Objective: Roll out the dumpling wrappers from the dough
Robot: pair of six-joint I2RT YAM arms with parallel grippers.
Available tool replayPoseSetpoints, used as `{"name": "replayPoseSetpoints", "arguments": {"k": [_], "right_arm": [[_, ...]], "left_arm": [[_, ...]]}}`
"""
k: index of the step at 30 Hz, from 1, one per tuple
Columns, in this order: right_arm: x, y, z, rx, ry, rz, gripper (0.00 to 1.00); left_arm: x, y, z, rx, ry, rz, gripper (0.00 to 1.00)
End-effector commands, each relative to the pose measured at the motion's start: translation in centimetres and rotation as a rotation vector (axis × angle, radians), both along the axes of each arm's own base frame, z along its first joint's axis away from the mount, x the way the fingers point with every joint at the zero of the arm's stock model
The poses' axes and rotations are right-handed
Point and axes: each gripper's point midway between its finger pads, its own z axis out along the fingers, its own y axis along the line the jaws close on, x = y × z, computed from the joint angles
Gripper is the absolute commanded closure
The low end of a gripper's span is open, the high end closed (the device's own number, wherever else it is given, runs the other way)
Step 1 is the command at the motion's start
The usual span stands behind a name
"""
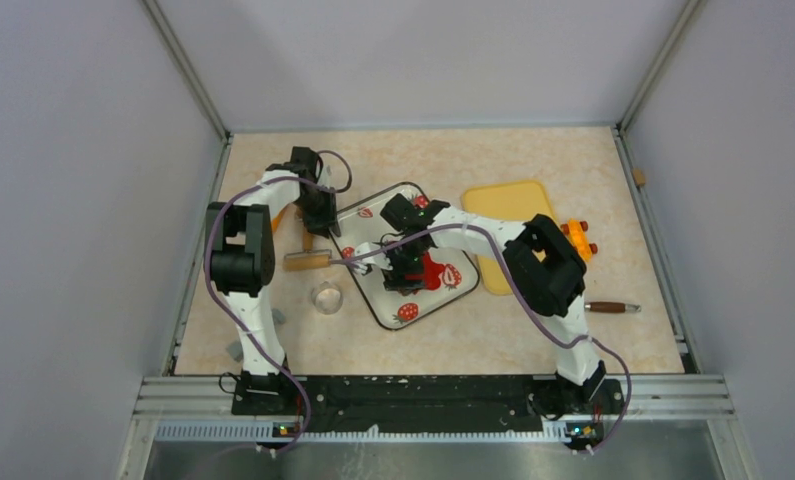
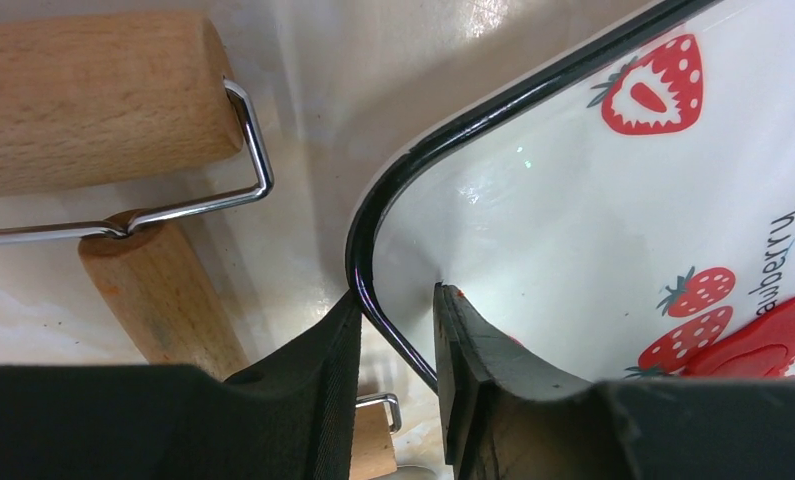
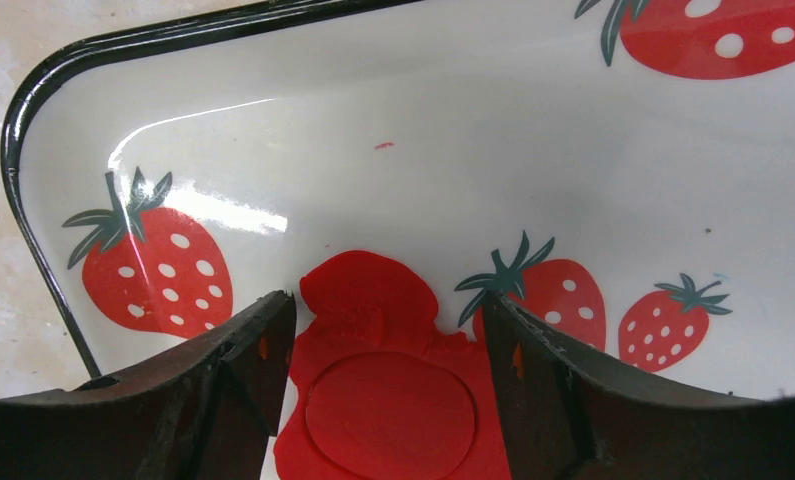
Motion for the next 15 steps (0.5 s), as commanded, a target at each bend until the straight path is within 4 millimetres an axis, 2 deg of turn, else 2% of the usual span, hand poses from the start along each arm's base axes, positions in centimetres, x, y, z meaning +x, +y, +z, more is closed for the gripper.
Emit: {"name": "replayPoseSetpoints", "arguments": {"k": [1,7,10,13,15], "right_arm": [[-0.7,-0.1,-0.1,-0.026,0.039,0.035,0.35],[-2.0,-1.6,-1.5,-0.078,0.074,0.042,0.56],[-2.1,-2.1,-1.5,-0.082,0.062,0.041,0.6],[-2.2,-2.5,-1.3,-0.085,0.051,0.049,0.66],[-2.4,-2.7,-1.3,-0.095,0.057,0.052,0.73]], "left_arm": [[0.6,-0.3,0.1,-0.003,-0.012,-0.006,0.65],[0.7,0.2,-0.2,0.027,-0.01,0.015,0.72],[0.7,0.3,-0.5,0.031,-0.006,0.015,0.81],[0.8,0.5,-0.8,0.037,0.0,0.02,0.98],[0.7,0.7,-1.0,0.048,0.006,0.029,1.0]]}}
